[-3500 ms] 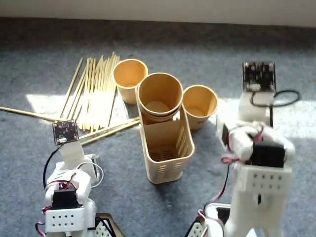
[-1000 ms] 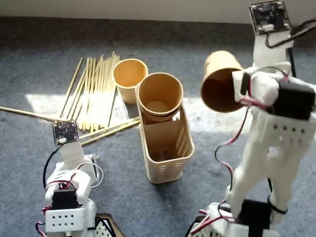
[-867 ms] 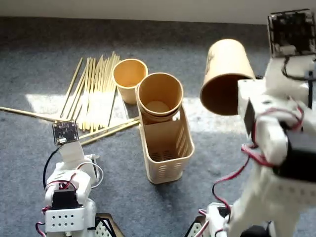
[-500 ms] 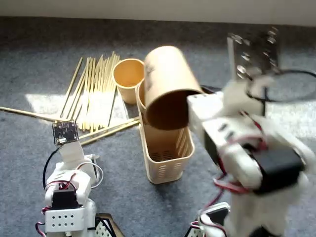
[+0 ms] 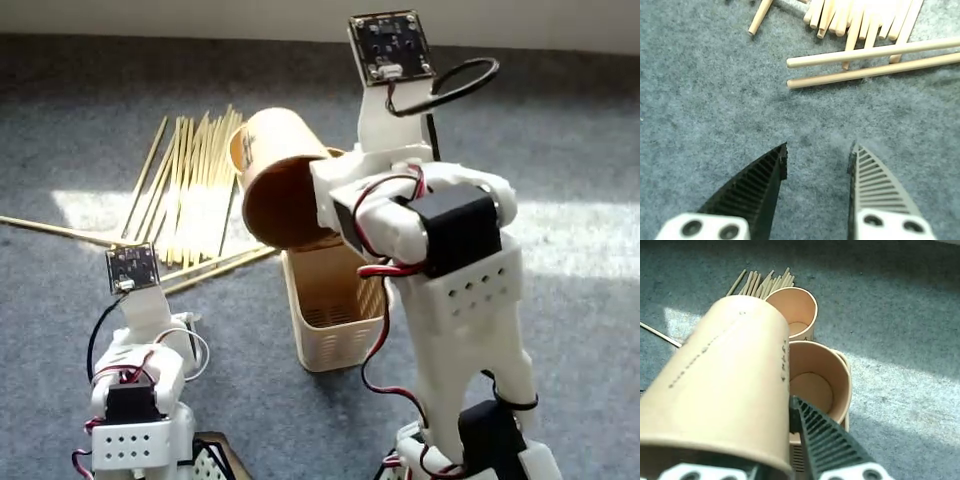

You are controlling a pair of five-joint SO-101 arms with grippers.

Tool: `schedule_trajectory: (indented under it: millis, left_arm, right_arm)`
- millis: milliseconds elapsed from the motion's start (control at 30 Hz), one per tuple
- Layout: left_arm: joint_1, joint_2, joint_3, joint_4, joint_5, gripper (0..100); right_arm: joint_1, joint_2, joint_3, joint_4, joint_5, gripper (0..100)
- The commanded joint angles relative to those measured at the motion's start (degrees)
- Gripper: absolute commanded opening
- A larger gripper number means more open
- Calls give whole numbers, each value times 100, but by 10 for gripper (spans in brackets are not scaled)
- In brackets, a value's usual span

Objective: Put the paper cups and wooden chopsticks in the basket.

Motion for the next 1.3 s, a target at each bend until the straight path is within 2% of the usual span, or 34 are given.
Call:
schedule_trajectory:
  millis: [0,267,500,600,900,967,1267]
  left_arm:
    - [48,-13,101,18,-26,214]
    - [84,-13,101,18,-26,214]
    - [84,-4,101,18,-26,214]
    - [84,-4,101,18,-26,214]
    - [84,-4,101,18,-26,214]
    - [84,-4,101,18,-26,214]
    - [84,-4,101,18,-26,214]
  right_arm:
    - [22,-769,620,189,44,5]
    - [40,-1569,1886,189,378,5]
    - [848,-1516,1886,180,413,5]
    - [954,-1473,1912,180,413,5]
    - [831,224,2097,171,431,9]
    - [664,576,2105,171,695,9]
    - [330,1068,2536,180,1073,26]
